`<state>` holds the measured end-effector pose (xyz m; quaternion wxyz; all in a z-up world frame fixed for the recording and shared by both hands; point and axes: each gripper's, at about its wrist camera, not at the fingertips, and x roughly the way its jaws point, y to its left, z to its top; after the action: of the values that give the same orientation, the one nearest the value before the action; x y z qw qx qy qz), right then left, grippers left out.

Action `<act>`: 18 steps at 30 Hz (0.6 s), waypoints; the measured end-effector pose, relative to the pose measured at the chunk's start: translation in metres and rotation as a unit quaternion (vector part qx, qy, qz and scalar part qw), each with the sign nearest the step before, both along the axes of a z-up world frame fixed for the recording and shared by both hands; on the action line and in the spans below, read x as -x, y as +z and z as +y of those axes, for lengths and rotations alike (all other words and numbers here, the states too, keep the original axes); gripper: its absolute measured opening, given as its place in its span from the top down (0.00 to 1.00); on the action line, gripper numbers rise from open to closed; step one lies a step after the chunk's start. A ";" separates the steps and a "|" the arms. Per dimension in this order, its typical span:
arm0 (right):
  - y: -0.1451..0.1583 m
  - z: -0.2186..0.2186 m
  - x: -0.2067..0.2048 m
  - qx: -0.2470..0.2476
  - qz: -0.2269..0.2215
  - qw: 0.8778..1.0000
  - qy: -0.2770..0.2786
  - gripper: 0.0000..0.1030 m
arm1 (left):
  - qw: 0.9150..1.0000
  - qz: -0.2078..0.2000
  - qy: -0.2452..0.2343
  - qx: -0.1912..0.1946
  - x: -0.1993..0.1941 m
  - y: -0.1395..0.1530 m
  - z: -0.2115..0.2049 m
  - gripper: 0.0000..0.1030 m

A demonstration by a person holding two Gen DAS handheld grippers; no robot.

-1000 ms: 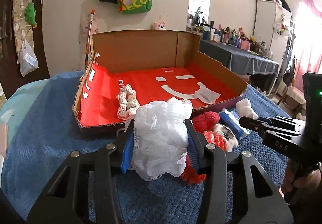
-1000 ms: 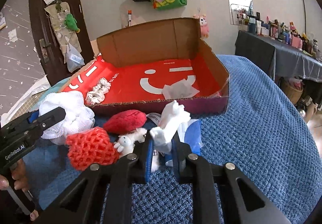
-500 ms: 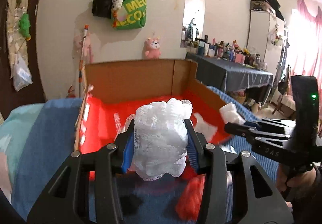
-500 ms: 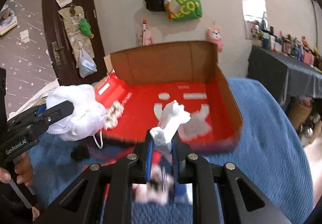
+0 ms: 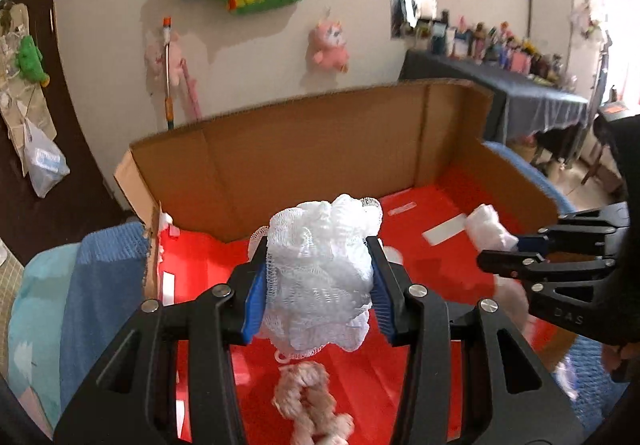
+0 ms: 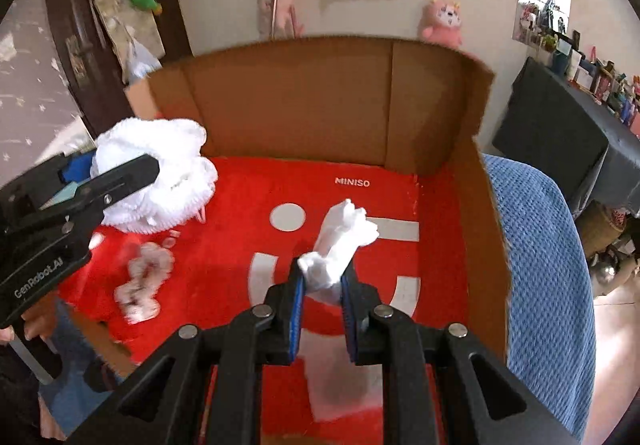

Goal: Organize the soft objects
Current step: 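Carry the bath puff and tissue into the box and lower them onto the red paper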

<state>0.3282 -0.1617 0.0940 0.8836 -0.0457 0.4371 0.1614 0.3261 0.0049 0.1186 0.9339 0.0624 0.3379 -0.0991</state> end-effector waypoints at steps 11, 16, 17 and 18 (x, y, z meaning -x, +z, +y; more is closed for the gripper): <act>-0.028 0.001 -0.048 0.060 0.071 0.996 -0.019 0.82 | 0.999 0.046 0.016 -0.022 -0.025 -0.029 0.001 0.59; -0.043 -0.003 -0.057 0.068 0.092 0.993 -0.024 0.82 | 0.998 0.053 0.016 -0.015 -0.027 -0.030 0.005 0.58; -0.044 -0.003 -0.058 0.069 0.093 0.993 -0.025 0.82 | 0.998 0.053 0.016 -0.015 -0.027 -0.030 0.005 0.57; -0.045 -0.004 -0.058 0.068 0.094 0.993 -0.025 0.82 | 0.998 0.054 0.016 -0.016 -0.027 -0.030 0.006 0.56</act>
<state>0.3863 -0.1652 0.0493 0.8372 -0.0791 0.5293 0.1127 0.3533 0.0105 0.0884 0.9147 0.0663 0.3900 -0.0824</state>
